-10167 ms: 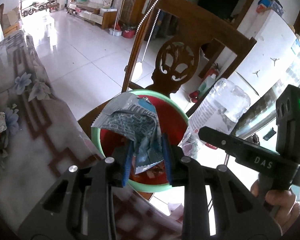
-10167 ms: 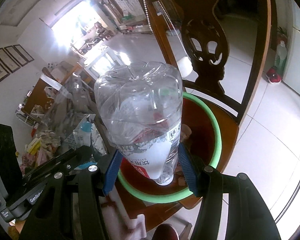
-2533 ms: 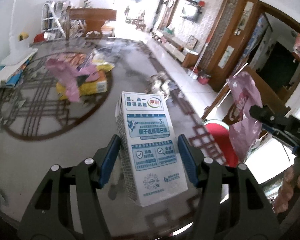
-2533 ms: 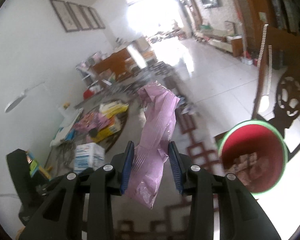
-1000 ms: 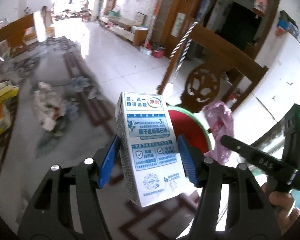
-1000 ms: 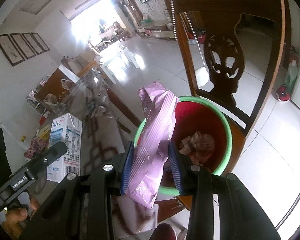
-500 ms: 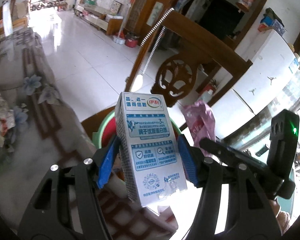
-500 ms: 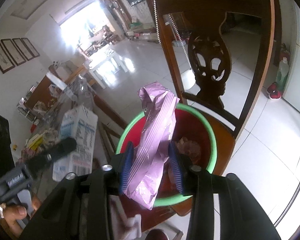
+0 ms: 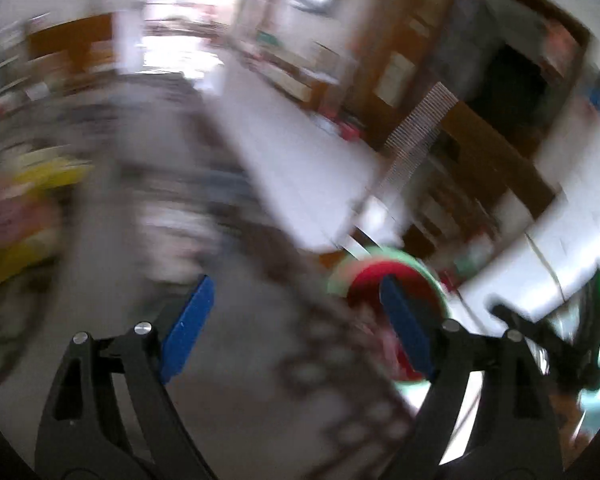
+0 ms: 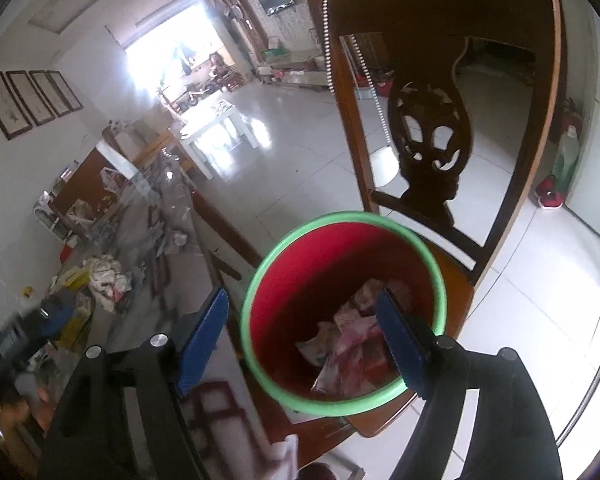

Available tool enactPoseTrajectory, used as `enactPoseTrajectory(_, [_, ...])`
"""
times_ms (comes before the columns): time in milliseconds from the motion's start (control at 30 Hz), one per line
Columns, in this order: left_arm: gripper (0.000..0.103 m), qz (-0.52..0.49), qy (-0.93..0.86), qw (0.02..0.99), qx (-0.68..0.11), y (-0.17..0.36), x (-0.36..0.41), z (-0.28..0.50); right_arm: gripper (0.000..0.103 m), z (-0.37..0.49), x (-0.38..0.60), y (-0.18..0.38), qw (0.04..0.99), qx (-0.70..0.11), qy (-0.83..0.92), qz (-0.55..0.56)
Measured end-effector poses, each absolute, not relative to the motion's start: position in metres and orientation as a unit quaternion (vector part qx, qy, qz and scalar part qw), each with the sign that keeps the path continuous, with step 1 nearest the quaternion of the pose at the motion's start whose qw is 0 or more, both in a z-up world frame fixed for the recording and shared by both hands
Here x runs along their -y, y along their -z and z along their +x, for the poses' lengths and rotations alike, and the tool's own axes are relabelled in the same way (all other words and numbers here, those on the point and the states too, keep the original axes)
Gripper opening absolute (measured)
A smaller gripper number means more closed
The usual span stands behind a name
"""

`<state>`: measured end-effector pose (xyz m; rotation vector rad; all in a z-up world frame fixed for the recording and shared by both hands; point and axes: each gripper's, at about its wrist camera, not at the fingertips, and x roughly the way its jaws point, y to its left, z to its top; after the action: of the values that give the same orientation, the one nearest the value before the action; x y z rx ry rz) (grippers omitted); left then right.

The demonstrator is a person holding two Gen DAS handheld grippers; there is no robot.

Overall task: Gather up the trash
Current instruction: 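Grasp the pink cookie snack bag with the left tool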

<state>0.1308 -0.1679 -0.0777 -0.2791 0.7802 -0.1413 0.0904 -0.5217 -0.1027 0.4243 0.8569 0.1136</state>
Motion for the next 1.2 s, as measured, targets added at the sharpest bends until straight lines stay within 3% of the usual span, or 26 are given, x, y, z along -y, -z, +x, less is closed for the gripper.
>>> enactPoseTrajectory(133, [0.082,-0.322,-0.088,0.882,-0.332,0.072,0.036,0.098,0.075,0.09,0.506,0.105,0.881,-0.418,-0.07,0.21])
enactPoseTrajectory(200, [0.082,-0.365,-0.137,0.863,-0.32,0.072,-0.007,0.083,0.075,0.089,0.497,0.103,0.88,-0.42,-0.079,0.206])
enactPoseTrajectory(467, [0.087,-0.333,-0.179,0.861,-0.339,0.057,-0.071,0.092,0.075,0.089,0.471,0.1,0.883,-0.429,-0.083,0.17])
enactPoseTrajectory(800, [0.088,-0.394,-0.174,0.826,-0.364,0.106,-0.1,0.116,0.075,0.094,0.447,0.082,0.897,-0.42,-0.07,0.117])
enactPoseTrajectory(833, [0.082,-0.387,-0.171,0.83,-0.364,0.105,-0.101,0.118,0.075,0.096,0.442,0.078,0.901,-0.416,-0.069,0.107])
enactPoseTrajectory(867, [0.065,-0.379,-0.164,0.833,-0.369,0.106,-0.101,0.121,0.075,0.098,0.439,0.074,0.903,-0.412,-0.069,0.1])
enactPoseTrajectory(900, [0.056,-0.378,-0.161,0.832,-0.372,0.107,-0.103,0.121,0.075,0.099,0.434,0.069,0.907,-0.406,-0.069,0.091])
enactPoseTrajectory(967, [0.047,-0.394,-0.151,0.827,-0.371,0.111,-0.107,0.119,0.075,0.102,0.427,0.059,0.913,-0.394,-0.073,0.081])
enactPoseTrajectory(1200, [0.04,-0.432,-0.128,0.822,-0.348,0.097,-0.116,0.09,0.075,0.112,0.376,0.028,0.911,-0.377,-0.146,0.084])
